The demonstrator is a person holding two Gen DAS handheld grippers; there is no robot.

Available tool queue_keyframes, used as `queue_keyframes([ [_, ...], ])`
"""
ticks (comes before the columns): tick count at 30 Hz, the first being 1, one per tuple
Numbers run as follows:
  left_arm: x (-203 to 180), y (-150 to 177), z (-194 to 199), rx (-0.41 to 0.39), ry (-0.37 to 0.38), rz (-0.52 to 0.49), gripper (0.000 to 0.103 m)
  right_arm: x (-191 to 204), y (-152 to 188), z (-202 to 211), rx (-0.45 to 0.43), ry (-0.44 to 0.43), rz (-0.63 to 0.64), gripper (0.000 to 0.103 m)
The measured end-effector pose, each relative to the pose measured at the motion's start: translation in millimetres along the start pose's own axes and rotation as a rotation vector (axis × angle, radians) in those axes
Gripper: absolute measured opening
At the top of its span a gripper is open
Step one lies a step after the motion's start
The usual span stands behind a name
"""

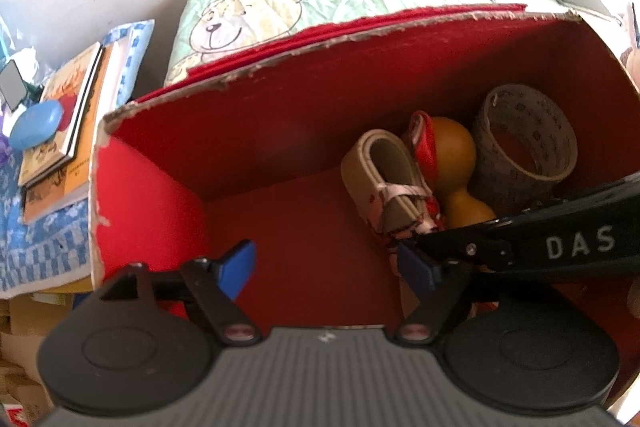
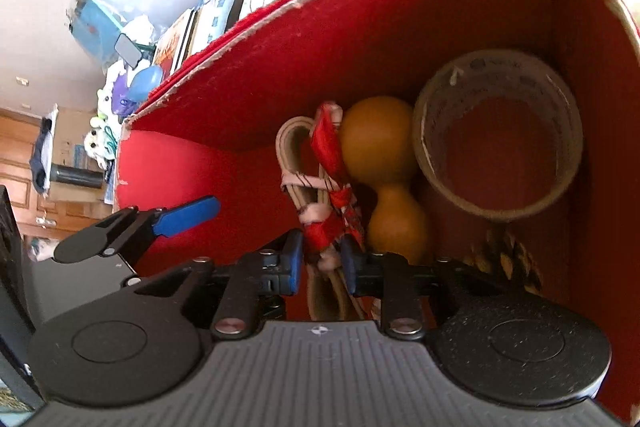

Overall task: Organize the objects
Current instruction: 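Lower the shoe into the box and open the right gripper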

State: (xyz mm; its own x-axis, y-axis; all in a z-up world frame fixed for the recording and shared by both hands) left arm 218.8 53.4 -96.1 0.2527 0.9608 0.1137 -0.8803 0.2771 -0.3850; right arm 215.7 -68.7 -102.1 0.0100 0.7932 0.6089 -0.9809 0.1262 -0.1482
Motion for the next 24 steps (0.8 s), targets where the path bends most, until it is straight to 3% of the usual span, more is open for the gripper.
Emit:
queue_keyframes([
  [5,0,-1,2,-0.015,-0.002,-0.010,0.087,-4,2,7,-0.062,0.024,-0.019,0.026],
  [12,1,-1,0,-0.004,-0.003,-0.006,0.082,-19,-2,19,-0.125,0.042,-0.041,0.026],
  [24,2,-1,4,-0.034,-0.007,-0.009,0.083,-8,2,36,-0.253,0.130,0.066,0.026],
])
Point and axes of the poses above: each gripper's, at about its wrist camera, not at the fingertips, and z roughly against the way its jaws point, x to its left, y to its underside, the point moved 8 cm from there along -z, roughly the way its jaws point, and after that the axes turned 3 degrees about -z, right-handed, at the moved point
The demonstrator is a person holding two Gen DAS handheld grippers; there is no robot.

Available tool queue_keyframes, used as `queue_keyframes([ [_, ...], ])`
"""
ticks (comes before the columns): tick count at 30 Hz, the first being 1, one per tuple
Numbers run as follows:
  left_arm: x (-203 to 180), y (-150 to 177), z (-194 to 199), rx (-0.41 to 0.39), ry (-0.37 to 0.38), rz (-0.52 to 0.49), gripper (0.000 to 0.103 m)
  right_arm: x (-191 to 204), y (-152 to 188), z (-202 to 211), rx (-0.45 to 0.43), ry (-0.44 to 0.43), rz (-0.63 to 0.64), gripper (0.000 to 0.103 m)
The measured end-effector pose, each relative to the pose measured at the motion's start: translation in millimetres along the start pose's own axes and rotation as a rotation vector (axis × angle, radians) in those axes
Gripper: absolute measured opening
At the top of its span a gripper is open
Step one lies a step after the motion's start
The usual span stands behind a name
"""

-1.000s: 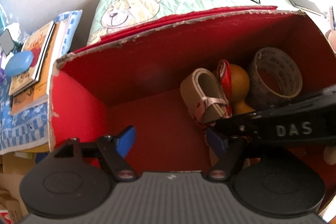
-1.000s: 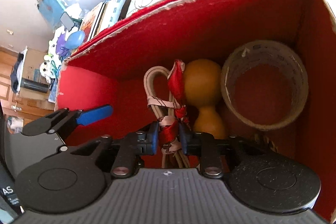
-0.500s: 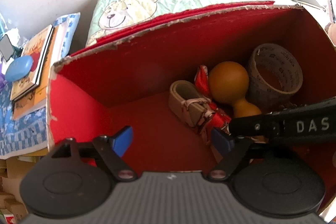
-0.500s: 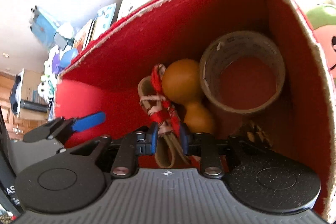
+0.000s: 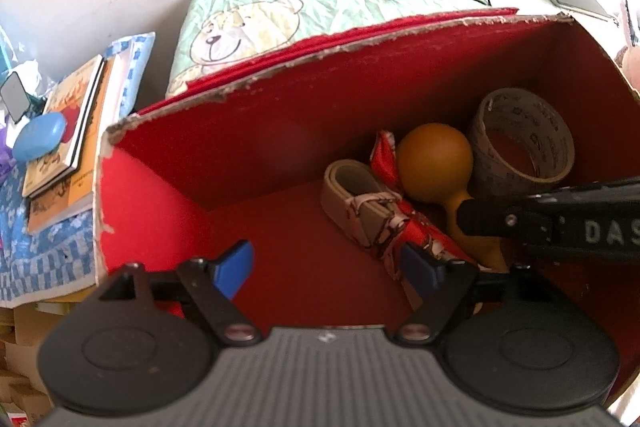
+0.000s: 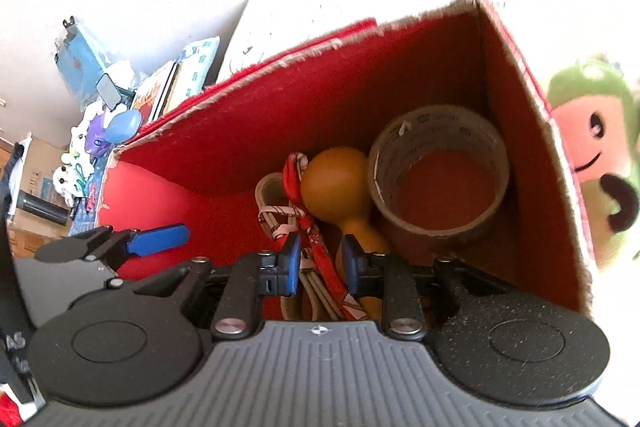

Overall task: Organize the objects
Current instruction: 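Lower the shoe into the box and open the right gripper, then withdraw the right gripper from the box toward the red gift box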

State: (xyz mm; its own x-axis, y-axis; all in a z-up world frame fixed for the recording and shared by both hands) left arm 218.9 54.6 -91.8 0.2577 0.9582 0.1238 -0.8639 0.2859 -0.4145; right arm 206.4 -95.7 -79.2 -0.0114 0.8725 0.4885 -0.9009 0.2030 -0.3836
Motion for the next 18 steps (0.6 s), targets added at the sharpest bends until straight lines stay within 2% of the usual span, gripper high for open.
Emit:
queue_keyframes([
  [7,-1,-1,6,-0.035,-0.023,-0.005,0.083,6,-1,17,-0.113,0.058,0.068,0.026],
  [11,-1,-2,10,-0.052,-0.079,-0.018,0.083,6,2,25,-0.153,0.101,0.097,0.026],
  [13,-1,-2,13,-0.052,-0.097,-0.018,0.083,6,4,28,-0.177,0.114,0.104,0.030],
  [15,-1,-1,20,-0.063,-0.099,-0.016,0.083,4,5,35,-0.216,0.127,0.096,0.037],
  [17,-2,0,29,-0.077,-0.104,-0.013,0.083,3,7,44,-0.254,0.127,0.093,0.048],
  [18,-2,1,33,-0.078,-0.110,-0.010,0.083,3,8,47,-0.271,0.125,0.091,0.050],
])
Point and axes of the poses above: each gripper's, at about its wrist camera, not at the fingertips, and z roughly against the way its jaws point, x to its left, y to its underside, the point moved 8 cm from there along -z, roughly the way its jaws point, and after that the axes turned 3 degrees about -z, right-handed, at the moved point
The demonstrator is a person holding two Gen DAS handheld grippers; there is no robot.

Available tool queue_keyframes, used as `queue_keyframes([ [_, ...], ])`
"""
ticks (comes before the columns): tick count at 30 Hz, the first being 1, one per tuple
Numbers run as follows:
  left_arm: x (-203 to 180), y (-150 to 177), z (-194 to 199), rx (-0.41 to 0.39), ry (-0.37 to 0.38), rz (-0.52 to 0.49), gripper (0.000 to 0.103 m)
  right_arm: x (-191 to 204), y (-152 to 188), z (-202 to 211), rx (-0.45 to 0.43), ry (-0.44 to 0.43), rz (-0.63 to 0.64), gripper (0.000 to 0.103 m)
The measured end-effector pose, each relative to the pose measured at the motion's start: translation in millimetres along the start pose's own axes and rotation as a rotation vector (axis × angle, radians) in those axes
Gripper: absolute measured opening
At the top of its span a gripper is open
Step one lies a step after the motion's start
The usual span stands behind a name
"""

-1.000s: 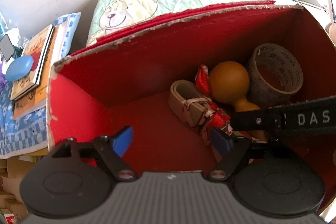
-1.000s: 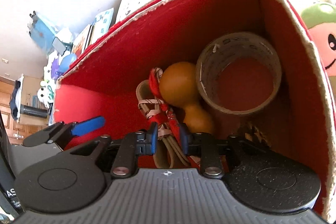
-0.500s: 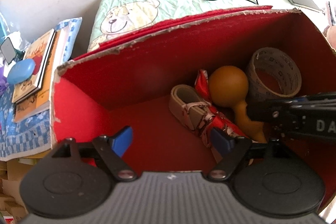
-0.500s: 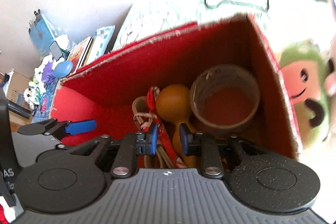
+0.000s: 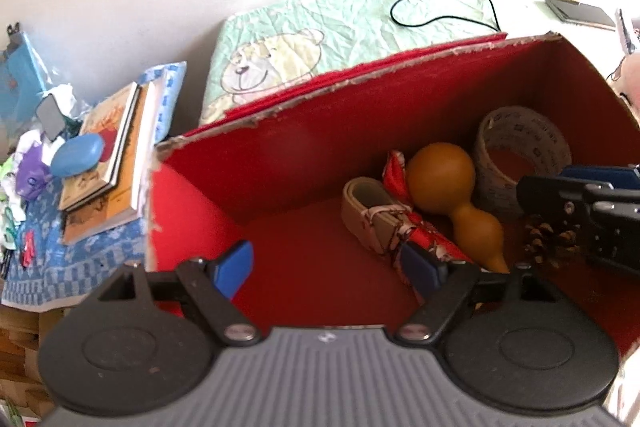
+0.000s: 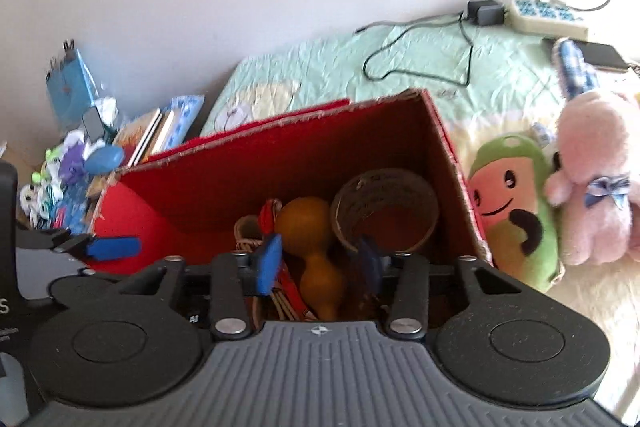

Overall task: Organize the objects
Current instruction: 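Withdraw the right gripper from the box toward the red gift box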

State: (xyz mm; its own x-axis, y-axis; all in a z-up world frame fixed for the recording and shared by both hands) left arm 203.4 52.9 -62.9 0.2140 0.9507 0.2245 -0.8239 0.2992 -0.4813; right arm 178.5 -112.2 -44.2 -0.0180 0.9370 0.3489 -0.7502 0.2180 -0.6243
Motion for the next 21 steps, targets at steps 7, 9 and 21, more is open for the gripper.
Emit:
queue_keyframes([
  [7,-2,8,22,-0.012,-0.037,0.012,0.083,4,6,22,-0.064,-0.015,0.002,0.055],
  [9,-2,11,29,-0.018,-0.054,0.013,0.083,6,8,28,-0.075,-0.019,0.008,0.055],
  [21,0,33,67,-0.033,-0.110,0.060,0.083,16,23,56,-0.063,-0.062,0.025,0.055],
])
Point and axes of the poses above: each gripper's, at about its wrist camera, not at the fingertips, and z roughly against the way its jaws point, x to its left, y to its underside, the point moved 8 cm from there along -z, roughly the way its jaws point, and after that the axes turned 3 degrees about -z, right-handed, at the moved point
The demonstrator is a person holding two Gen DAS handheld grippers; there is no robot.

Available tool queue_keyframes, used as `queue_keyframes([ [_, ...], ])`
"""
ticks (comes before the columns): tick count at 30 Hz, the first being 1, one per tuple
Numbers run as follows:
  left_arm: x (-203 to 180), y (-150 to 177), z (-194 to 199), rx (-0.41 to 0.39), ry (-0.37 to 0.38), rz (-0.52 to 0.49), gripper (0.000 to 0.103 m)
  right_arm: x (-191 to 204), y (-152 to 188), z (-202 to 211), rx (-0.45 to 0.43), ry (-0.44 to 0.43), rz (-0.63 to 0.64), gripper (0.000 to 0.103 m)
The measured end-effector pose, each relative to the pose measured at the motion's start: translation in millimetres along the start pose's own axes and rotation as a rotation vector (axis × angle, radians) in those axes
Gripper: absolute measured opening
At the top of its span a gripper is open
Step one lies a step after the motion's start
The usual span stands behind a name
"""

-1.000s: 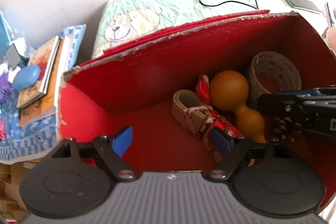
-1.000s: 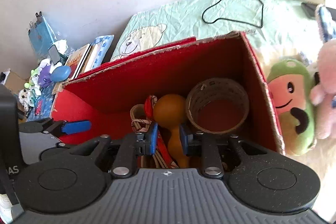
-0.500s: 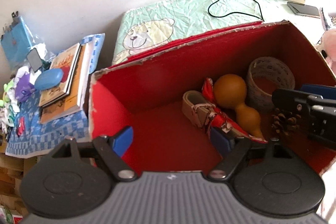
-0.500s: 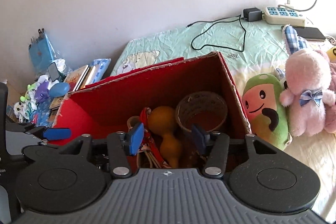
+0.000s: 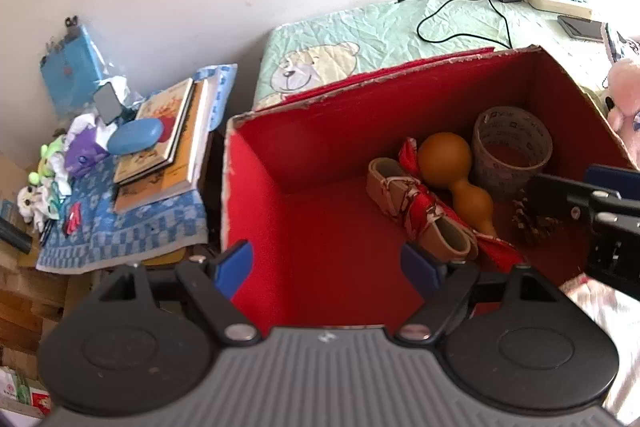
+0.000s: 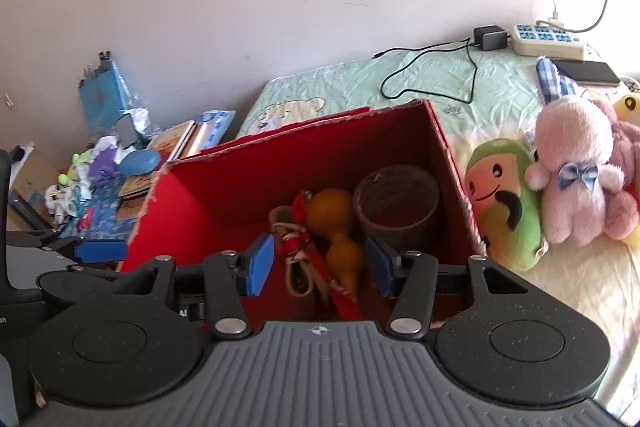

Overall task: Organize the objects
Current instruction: 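Withdraw the right gripper from the box toward the red gift box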

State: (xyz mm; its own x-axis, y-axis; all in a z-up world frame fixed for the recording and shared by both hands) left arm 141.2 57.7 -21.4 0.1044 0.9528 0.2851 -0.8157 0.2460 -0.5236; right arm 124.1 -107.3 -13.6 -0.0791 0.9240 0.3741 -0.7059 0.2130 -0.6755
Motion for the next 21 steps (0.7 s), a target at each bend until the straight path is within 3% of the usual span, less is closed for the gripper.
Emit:
queue_keyframes([
  [21,0,40,47,0.011,-0.036,0.079,0.083,20,34,37,0.018,-0.102,0.034,0.054],
])
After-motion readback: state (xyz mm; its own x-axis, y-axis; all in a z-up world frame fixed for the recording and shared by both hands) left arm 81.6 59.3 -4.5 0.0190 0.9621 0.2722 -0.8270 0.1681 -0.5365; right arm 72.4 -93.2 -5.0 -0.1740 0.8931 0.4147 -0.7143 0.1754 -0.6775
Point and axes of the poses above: each gripper's, at about its wrist camera, not at the fingertips, and z roughly against the way its jaws point, x to its left, y to its underside, the point moved 8 cm from there along -z, roughly the way its jaws point, and after that the axes turned 3 degrees about -z, right-handed, at the moved point
